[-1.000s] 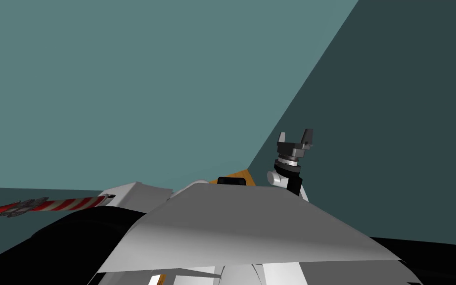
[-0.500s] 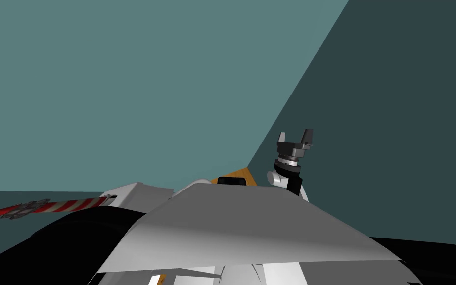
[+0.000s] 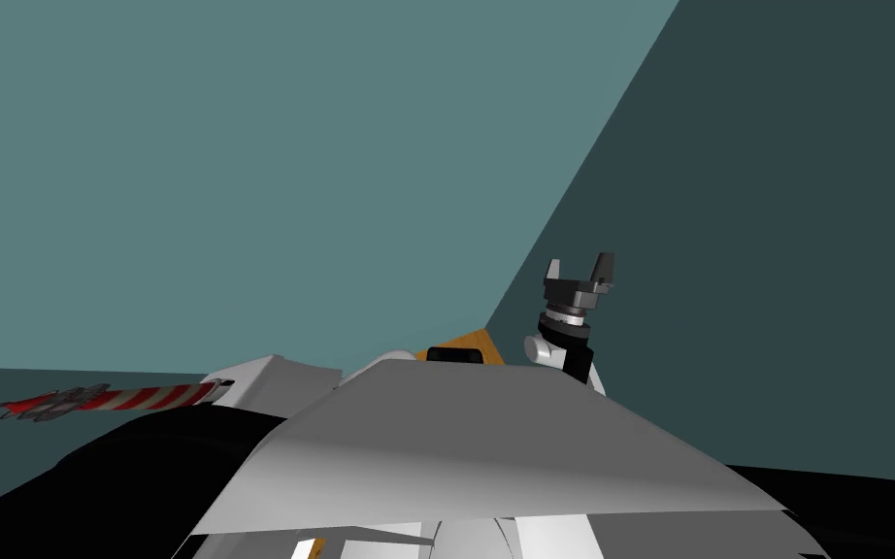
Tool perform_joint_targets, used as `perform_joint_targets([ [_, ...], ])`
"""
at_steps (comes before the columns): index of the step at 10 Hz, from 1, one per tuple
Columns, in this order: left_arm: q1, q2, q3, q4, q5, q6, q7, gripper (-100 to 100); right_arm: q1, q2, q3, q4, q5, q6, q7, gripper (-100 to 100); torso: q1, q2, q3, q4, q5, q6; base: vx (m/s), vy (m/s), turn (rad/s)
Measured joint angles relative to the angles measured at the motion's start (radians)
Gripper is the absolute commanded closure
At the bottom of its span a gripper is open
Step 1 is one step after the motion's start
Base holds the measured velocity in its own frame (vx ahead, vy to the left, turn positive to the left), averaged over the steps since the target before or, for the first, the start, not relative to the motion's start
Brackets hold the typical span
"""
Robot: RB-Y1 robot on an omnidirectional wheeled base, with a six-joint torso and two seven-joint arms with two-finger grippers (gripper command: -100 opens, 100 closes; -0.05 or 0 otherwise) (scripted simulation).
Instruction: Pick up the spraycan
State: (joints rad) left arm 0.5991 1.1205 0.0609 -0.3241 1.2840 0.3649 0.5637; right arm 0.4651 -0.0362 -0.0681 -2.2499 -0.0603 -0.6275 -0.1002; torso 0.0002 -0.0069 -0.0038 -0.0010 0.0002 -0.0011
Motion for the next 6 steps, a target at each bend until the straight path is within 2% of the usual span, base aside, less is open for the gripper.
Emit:
perform_joint_targets([
  [1,0.000,0.000,0.000,0.000,0.000,0.000,0.000,100,0.000,0.000,0.000,0.000,0.000,0.000,0.000,0,0.000,0.000,0.000,0.000,0.000,0.000,0.000,0.000,0.000],
  [2,0.000,0.000,0.000,0.000,0.000,0.001,0.000,0,0.000,0.000,0.000,0.000,0.000,0.000,0.000,0,-0.001,0.000,0.000,0.000,-0.001,0.000,0.000,0.000,0.000],
  [3,0.000,0.000,0.000,0.000,0.000,0.001,0.000,100,0.000,0.000,0.000,0.000,0.000,0.000,0.000,0,-0.001,0.000,0.000,0.000,-0.001,0.000,0.085,-0.077,0.172],
  [4,0.029,0.018,-0.005,-0.034,0.009,0.005,0.009,100,0.000,0.000,0.000,0.000,0.000,0.000,0.000,0,-0.006,-0.004,-0.002,-0.001,-0.001,-0.002,0.148,-0.084,0.135],
  [5,0.019,0.025,0.002,-0.014,0.039,0.008,-0.033,100,0.000,0.000,0.000,0.000,0.000,0.000,0.000,0,-0.008,-0.008,-0.004,-0.001,-0.001,-0.001,0.066,-0.032,0.028],
  [6,0.017,0.024,0.004,-0.010,0.043,0.009,-0.047,0,0.000,0.000,0.000,0.000,0.000,0.000,0.000,0,-0.005,-0.005,-0.003,-0.002,-0.001,0.000,0.010,-0.008,-0.001],
])
